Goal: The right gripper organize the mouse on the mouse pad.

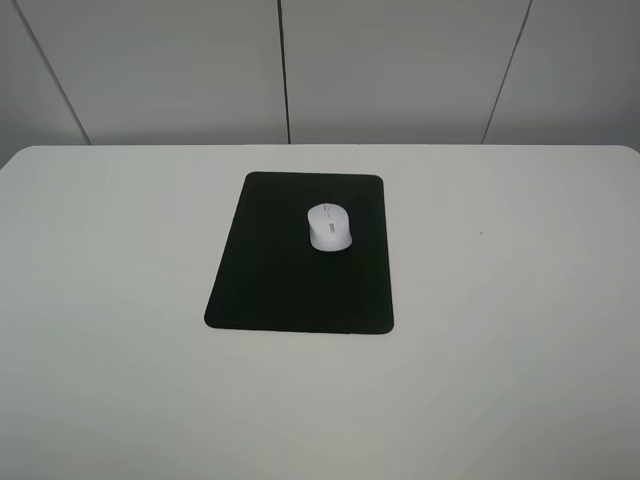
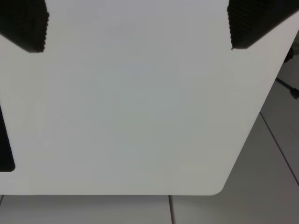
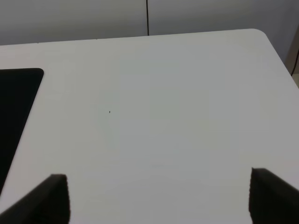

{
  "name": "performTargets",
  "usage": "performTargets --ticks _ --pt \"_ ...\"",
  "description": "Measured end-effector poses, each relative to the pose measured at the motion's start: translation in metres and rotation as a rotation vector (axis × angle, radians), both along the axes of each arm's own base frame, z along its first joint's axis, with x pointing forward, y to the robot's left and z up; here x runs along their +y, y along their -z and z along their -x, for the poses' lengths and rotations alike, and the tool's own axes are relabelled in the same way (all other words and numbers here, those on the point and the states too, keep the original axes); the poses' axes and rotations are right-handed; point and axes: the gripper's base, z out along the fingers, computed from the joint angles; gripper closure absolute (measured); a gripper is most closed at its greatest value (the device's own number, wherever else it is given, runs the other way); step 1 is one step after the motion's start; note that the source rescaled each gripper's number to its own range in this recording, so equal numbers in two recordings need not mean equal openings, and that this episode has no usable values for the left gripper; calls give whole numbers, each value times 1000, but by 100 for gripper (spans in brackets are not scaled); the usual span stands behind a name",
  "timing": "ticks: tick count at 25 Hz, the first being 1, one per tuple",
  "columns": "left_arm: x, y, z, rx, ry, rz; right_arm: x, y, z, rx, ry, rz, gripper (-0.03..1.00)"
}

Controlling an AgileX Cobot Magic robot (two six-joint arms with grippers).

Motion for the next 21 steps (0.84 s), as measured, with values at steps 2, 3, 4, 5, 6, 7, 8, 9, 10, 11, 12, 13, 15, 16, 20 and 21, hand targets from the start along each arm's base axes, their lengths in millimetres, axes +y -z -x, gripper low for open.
performTargets --ticks 2,3,4,5,6,7,8,9,10,11,12,13,15,16,20,21 --pt "0 0 0 0 0 0 0 0 0 0 0 0 17" --pt "0 0 0 0 0 0 0 0 0 0 0 0 17" --pt "0 0 0 0 0 0 0 0 0 0 0 0 17" --pt "0 0 0 0 0 0 0 0 0 0 0 1 17" --pt "0 0 0 0 0 0 0 0 0 0 0 1 17" --pt "0 0 0 0 0 0 0 0 0 0 0 1 17" --pt "0 0 0 0 0 0 0 0 0 0 0 1 17" --pt "0 0 0 0 0 0 0 0 0 0 0 1 17" --pt "0 0 0 0 0 0 0 0 0 0 0 1 17" --pt "0 0 0 0 0 0 0 0 0 0 0 1 17" --pt "0 0 0 0 0 0 0 0 0 0 0 1 17" --pt "0 0 0 0 0 0 0 0 0 0 0 1 17" --pt "0 0 0 0 0 0 0 0 0 0 0 1 17" --pt "0 0 0 0 0 0 0 0 0 0 0 1 17" --pt "0 0 0 0 0 0 0 0 0 0 0 1 17" --pt "0 0 0 0 0 0 0 0 0 0 0 1 17"
